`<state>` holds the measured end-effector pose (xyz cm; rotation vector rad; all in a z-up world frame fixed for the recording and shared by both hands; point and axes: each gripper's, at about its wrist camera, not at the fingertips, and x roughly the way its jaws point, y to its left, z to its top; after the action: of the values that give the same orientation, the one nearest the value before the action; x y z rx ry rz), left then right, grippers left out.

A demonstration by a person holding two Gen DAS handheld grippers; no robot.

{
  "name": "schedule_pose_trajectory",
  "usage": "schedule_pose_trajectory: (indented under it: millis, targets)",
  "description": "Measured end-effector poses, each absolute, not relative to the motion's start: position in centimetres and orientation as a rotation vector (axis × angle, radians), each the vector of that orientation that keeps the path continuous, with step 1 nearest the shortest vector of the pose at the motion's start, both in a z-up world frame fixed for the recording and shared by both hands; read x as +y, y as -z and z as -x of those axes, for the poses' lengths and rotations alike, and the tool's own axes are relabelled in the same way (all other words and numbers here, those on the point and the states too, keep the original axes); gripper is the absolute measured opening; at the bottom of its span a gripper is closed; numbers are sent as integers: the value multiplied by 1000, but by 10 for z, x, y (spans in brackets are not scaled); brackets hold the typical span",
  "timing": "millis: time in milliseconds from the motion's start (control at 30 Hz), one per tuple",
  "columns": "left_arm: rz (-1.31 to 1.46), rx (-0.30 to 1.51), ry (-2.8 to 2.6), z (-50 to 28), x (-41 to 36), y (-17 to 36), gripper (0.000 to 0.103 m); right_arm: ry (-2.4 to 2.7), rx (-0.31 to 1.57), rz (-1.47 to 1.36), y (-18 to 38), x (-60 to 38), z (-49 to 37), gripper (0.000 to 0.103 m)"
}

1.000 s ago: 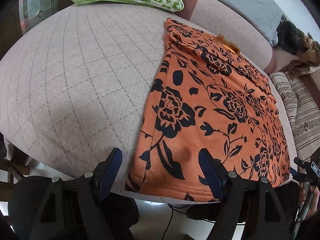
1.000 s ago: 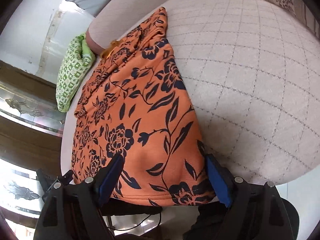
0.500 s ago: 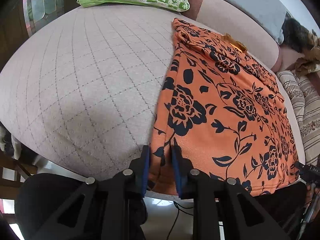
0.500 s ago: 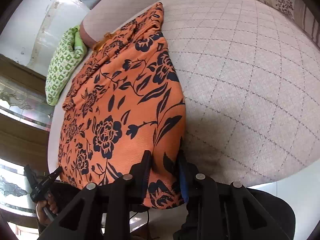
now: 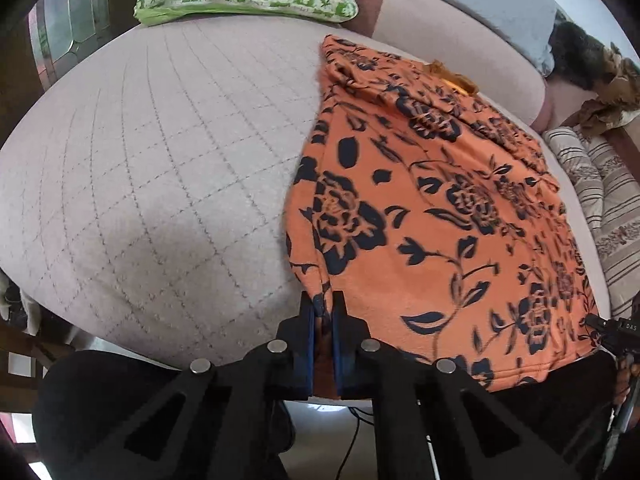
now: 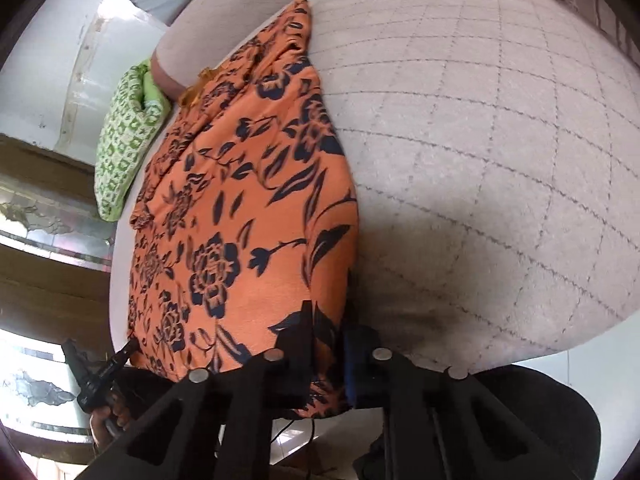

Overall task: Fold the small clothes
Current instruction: 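Lift the hem with both tools and fold it toward the collar, then release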

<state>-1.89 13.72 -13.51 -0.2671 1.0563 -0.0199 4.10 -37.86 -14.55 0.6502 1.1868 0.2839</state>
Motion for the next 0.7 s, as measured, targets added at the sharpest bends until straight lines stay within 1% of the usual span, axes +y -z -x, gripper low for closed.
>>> schedule_pose_trajectory:
  millis: [167,233,300,333,433,533,667,700]
  targets:
    - [299,968,75,20,140,105,6,-389,1058,-783,120,-380,-42,10]
    - [308,996,67,12,142,110,6,-384,1063,-799,125,-380,-47,10]
    - [349,1079,42,1,149,131,6,-389,1092,-849,140,-380,-54,10]
    - [361,1089,40,-1,150,133,6,-396,1089,-867,141,-382,-56,10]
    - [403,993,114,-5,153,101,6,-446,1026,-920,126,-385,-65,10]
    - [438,861,196,-28,154,51,6,-515,917,-933,86,-389,-98,10]
    - [491,684,233,-98,165,-6,6,-552,743,-938,29,-400,-171,10]
    - [504,662,227,-117,167,-11,7,-536,711,-922,19,-403,-192,10]
